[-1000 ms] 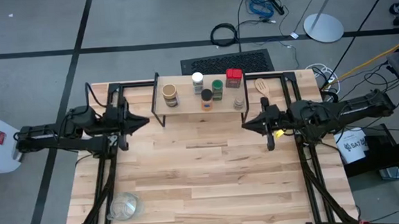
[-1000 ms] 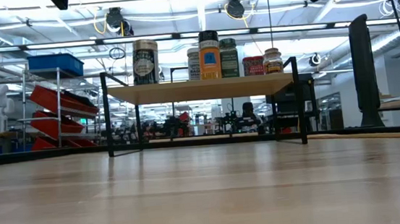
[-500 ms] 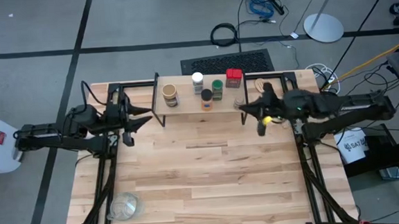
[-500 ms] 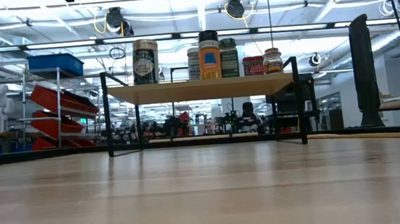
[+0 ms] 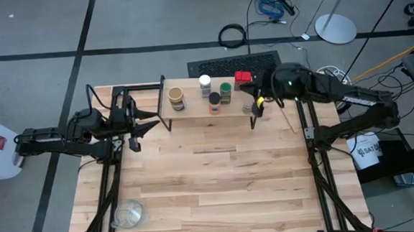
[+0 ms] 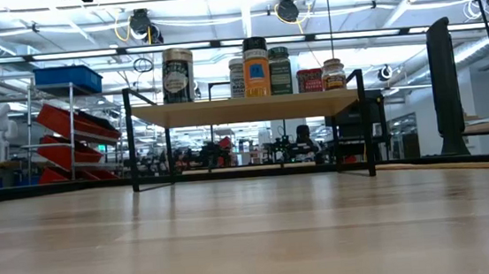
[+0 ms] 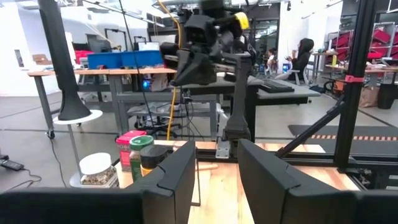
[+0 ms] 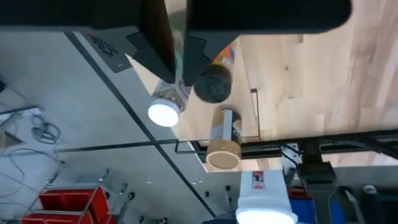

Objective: Shelf spices
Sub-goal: Remove the brown seasoning bottle from the shelf

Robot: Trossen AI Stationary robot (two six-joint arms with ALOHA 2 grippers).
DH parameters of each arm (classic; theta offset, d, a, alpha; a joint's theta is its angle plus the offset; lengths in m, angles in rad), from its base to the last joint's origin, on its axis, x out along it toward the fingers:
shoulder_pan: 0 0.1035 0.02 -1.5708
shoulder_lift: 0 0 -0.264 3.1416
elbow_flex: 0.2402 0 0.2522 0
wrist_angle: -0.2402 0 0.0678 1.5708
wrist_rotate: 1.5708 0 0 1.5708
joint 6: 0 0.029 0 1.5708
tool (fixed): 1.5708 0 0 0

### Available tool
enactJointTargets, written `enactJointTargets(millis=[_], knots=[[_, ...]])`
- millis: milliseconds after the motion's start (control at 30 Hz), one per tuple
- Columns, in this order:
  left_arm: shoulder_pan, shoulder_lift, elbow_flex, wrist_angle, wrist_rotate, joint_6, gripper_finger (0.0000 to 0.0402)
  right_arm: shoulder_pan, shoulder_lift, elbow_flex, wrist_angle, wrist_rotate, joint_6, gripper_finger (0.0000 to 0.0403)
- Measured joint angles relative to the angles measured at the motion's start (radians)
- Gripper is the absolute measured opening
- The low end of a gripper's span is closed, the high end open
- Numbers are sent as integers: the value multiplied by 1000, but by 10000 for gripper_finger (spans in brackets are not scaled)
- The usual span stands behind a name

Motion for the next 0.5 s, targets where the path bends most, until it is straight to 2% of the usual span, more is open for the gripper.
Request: enactJointTargets(millis=[100,233,500], knots=[[0,0,0,0,0,0,129,-65,26,1,-2,-51,-21,39],[0,0,0,-2,0,1,129,-104,65,1,-47,-59,-39,60],[0,0,0,-14,0,3,129,-53,84,1,-163,-55,38,122]])
